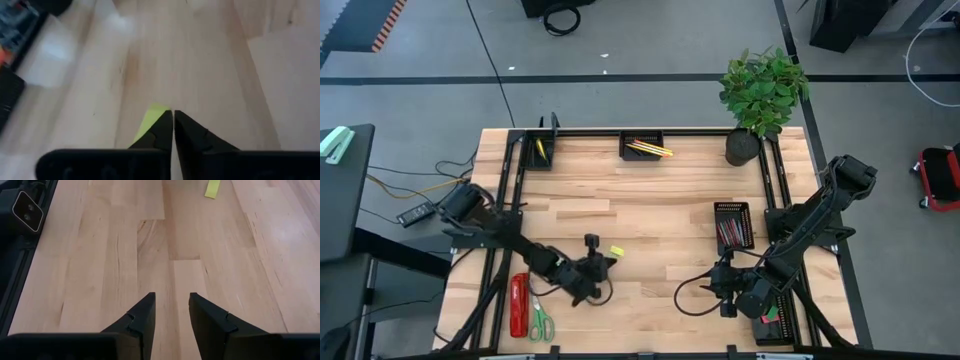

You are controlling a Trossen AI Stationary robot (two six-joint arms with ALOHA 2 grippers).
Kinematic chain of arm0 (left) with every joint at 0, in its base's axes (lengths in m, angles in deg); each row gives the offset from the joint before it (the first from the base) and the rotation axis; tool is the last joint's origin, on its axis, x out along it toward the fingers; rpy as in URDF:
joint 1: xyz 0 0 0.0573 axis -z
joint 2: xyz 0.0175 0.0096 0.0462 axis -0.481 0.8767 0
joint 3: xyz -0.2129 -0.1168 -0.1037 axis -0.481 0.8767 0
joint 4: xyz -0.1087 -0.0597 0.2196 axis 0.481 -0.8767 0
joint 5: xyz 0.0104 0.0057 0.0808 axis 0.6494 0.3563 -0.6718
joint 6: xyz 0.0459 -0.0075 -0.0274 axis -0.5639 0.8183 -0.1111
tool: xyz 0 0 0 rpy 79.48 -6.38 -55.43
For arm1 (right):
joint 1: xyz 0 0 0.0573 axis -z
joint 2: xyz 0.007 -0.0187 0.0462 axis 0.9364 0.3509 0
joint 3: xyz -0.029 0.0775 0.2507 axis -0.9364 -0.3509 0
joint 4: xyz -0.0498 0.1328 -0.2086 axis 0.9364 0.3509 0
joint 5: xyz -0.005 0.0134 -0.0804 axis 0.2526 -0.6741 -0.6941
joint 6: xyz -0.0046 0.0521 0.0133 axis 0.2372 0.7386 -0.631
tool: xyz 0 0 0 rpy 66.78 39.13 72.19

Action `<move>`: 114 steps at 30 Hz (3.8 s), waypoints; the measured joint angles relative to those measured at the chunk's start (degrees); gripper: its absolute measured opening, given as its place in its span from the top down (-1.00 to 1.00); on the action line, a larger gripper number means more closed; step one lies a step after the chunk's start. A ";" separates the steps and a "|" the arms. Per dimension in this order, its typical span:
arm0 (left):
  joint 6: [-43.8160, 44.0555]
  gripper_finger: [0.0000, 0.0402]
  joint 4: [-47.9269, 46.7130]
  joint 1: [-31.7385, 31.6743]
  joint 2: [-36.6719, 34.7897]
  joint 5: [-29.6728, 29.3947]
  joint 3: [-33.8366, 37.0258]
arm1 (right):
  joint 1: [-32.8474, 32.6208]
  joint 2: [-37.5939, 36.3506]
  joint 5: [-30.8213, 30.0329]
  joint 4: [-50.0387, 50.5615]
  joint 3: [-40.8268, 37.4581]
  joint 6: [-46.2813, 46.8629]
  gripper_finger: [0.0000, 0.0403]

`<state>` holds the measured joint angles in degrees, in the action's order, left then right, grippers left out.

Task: Sort crayons/erasers/pens/pencils in bins
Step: Put the light green eraser into the bottom right black bin

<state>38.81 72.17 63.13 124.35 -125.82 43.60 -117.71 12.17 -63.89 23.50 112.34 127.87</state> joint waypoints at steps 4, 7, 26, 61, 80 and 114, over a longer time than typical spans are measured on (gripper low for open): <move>-1.34 0.75 -0.71 2.07 -0.09 -3.61 0.04 | 0.02 0.00 0.00 -0.10 0.00 -0.38 0.38; 0.26 0.64 -1.03 1.40 0.10 -3.85 0.11 | 0.02 0.00 -0.02 -0.24 0.00 -0.67 0.38; 0.76 0.20 -1.84 -14.94 -0.18 20.76 -0.04 | 2.07 0.00 1.22 -1.06 0.00 -3.99 0.38; 6.09 0.60 -0.42 -18.20 -2.19 34.47 0.28 | 10.95 0.00 9.55 -4.71 -0.02 -11.46 0.38; 1.38 0.65 6.90 -14.32 -6.80 29.43 0.06 | 10.97 0.02 5.84 -15.40 -0.85 -20.01 0.38; 18.13 0.57 26.12 -14.05 -9.49 35.74 -0.02 | 23.80 12.93 22.12 -32.56 13.27 -84.33 0.34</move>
<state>56.94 98.29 49.07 114.86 -90.08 43.57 -93.91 25.11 -41.77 -9.06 125.61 43.54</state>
